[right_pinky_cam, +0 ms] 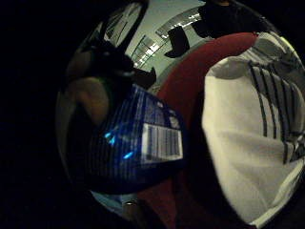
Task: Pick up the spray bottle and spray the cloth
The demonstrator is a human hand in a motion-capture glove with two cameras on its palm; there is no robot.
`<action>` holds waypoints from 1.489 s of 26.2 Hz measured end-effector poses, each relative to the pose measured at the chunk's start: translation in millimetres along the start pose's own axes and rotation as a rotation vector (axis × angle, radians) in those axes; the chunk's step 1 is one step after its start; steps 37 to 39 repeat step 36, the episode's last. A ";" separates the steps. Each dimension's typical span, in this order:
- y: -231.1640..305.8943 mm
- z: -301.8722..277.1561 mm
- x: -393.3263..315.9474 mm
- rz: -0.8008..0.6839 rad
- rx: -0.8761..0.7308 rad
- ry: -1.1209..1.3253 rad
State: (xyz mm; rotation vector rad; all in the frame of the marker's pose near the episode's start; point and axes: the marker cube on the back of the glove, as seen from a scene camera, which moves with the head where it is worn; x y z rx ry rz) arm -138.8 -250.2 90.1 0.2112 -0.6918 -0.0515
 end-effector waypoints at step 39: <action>217.5 -345.2 64.3 0.192 0.187 0.739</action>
